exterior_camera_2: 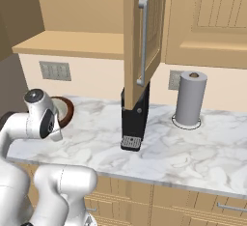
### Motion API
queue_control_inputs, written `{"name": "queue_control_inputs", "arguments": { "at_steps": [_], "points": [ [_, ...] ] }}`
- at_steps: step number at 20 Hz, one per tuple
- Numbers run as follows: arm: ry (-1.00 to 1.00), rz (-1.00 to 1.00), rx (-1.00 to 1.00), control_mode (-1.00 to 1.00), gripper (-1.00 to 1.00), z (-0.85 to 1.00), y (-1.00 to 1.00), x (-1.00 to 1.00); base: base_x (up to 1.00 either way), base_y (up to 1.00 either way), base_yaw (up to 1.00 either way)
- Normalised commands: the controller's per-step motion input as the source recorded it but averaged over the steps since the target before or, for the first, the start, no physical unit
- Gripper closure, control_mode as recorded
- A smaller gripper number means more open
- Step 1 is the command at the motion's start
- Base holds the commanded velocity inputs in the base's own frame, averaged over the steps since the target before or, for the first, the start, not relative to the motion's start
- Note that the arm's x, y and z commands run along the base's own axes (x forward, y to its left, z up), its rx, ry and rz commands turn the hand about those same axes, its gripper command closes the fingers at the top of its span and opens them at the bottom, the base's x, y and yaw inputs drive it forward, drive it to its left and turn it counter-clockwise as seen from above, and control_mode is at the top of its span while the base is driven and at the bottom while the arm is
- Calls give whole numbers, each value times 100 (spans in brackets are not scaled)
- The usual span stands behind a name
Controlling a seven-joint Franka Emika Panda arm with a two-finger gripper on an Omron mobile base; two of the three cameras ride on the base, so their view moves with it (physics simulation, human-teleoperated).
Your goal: Pick up the bowls on the counter and stack them on top of one another in the open cabinet. Place the smaller bowl on top of the larger bowl.
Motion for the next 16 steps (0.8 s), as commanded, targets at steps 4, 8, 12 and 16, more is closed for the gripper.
{"name": "queue_control_inputs", "arguments": {
  "at_steps": [4, 8, 12, 16],
  "points": [
    [-2, -20, 2, -100, 100, 35, -2, -8, 0, 0, 0],
    [-1, -16, 7, -100, 100, 44, -8, -16, 0, 0, 0],
    [0, -13, 9, -100, 100, 48, -15, -21, 0, 0, 0],
    [-1, -12, 10, -100, 100, 45, -7, -31, 0, 0, 0]
  ]
}}
